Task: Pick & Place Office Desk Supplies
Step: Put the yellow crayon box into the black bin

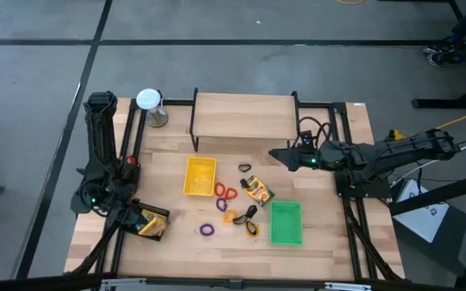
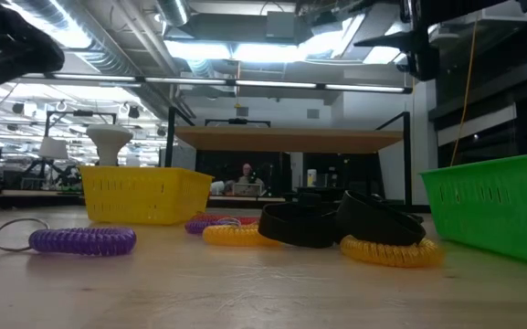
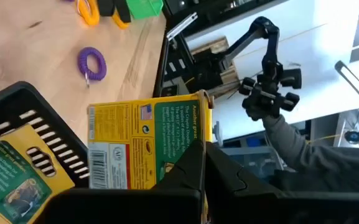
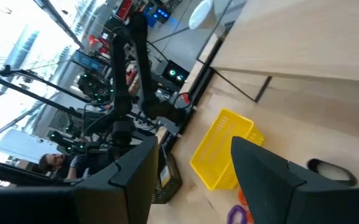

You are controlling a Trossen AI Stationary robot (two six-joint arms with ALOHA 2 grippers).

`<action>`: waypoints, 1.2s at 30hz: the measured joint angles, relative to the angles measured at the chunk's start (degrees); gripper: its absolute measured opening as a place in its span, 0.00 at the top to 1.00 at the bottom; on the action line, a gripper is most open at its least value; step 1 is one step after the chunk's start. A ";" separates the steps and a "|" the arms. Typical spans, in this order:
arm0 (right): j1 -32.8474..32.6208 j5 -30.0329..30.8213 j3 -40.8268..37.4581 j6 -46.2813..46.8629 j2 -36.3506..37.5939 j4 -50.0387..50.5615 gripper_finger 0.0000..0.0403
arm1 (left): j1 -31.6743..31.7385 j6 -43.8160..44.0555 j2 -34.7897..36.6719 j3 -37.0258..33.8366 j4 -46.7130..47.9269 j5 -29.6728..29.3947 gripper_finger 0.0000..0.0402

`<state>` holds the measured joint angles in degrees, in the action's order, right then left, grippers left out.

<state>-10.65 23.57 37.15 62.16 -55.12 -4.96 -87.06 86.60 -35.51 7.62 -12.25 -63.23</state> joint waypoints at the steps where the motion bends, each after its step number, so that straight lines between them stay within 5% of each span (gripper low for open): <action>1: -0.14 0.00 0.00 -0.07 -0.10 -0.43 0.49 | -0.25 -0.07 0.02 0.00 -0.02 -0.12 1.00; 6: -0.33 0.48 0.00 -2.05 -0.08 -2.88 0.49 | 0.32 -2.30 -0.01 0.09 -0.46 1.30 1.00; 15: -0.33 0.64 0.00 -3.14 -0.08 -4.47 0.49 | 8.35 -24.28 -0.47 10.89 -1.21 8.83 1.00; 22: -0.33 0.90 0.00 -3.27 -0.08 -4.47 0.49 | 24.14 -35.13 -4.77 17.34 2.07 22.95 1.00; 30: -0.33 0.88 0.00 -4.12 -0.06 -4.47 0.49 | 48.33 -36.48 -13.76 17.31 1.24 48.63 1.00; 36: -0.33 -0.30 0.00 -4.46 -0.06 -4.47 0.49 | 59.48 -40.32 -14.91 17.31 -0.34 56.66 1.00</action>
<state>-10.98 23.27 37.15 57.71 -55.18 -9.43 -27.58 46.28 -50.41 24.93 -12.59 -6.57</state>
